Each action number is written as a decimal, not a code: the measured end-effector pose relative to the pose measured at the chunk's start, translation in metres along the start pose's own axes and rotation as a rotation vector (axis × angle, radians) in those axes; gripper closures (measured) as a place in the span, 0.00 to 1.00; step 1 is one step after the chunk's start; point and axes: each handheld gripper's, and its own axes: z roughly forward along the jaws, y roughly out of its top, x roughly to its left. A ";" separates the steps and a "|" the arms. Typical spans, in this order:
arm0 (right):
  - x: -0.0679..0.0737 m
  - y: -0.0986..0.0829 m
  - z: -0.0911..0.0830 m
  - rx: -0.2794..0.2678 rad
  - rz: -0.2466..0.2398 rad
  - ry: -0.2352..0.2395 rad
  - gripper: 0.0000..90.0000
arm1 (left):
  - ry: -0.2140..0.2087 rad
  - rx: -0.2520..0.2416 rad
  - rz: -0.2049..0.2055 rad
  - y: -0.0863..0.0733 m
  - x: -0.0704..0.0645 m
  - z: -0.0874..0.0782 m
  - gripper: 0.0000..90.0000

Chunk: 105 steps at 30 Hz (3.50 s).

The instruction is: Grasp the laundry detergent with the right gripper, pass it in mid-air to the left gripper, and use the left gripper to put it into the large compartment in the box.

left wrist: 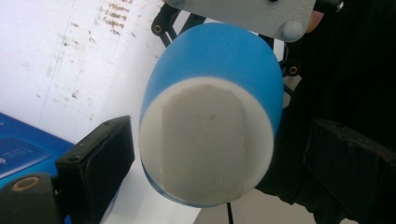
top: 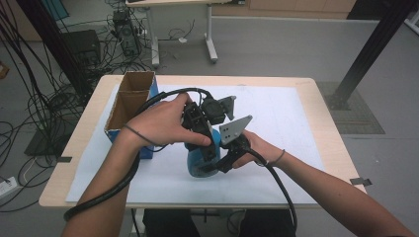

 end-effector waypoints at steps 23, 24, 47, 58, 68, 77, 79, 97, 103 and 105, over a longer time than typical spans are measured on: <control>0.002 0.000 -0.002 -0.003 -0.009 -0.008 0.46 | 0.003 0.002 -0.003 -0.001 0.000 0.000 0.10; 0.002 0.000 -0.002 -0.004 -0.010 -0.007 0.46 | 0.002 0.001 -0.005 -0.001 0.000 0.000 0.10; 0.002 -0.001 -0.002 0.002 -0.006 -0.006 0.46 | 0.006 0.002 -0.006 0.000 0.000 0.000 0.10; 0.002 0.000 -0.003 0.002 -0.018 -0.005 0.46 | 0.013 0.009 -0.006 0.000 0.001 0.001 0.10; 0.003 0.002 -0.003 0.006 -0.029 0.003 0.46 | 0.019 0.021 0.025 0.007 -0.002 0.001 0.11; 0.004 0.004 -0.004 0.004 -0.039 0.013 0.46 | 0.029 0.048 0.065 0.012 -0.004 0.005 0.12; 0.004 0.004 -0.004 0.005 -0.039 0.012 0.46 | 0.037 0.055 0.075 0.012 -0.004 0.007 0.12; 0.004 0.004 -0.001 -0.001 -0.034 0.014 0.46 | 0.028 0.075 0.098 0.015 -0.004 0.011 0.34; 0.004 0.004 -0.001 0.002 -0.039 0.012 0.46 | 0.023 0.071 0.093 0.014 -0.003 0.013 0.39; 0.003 0.003 -0.001 0.002 -0.037 0.013 0.46 | 0.023 0.078 0.092 0.015 -0.002 0.013 0.39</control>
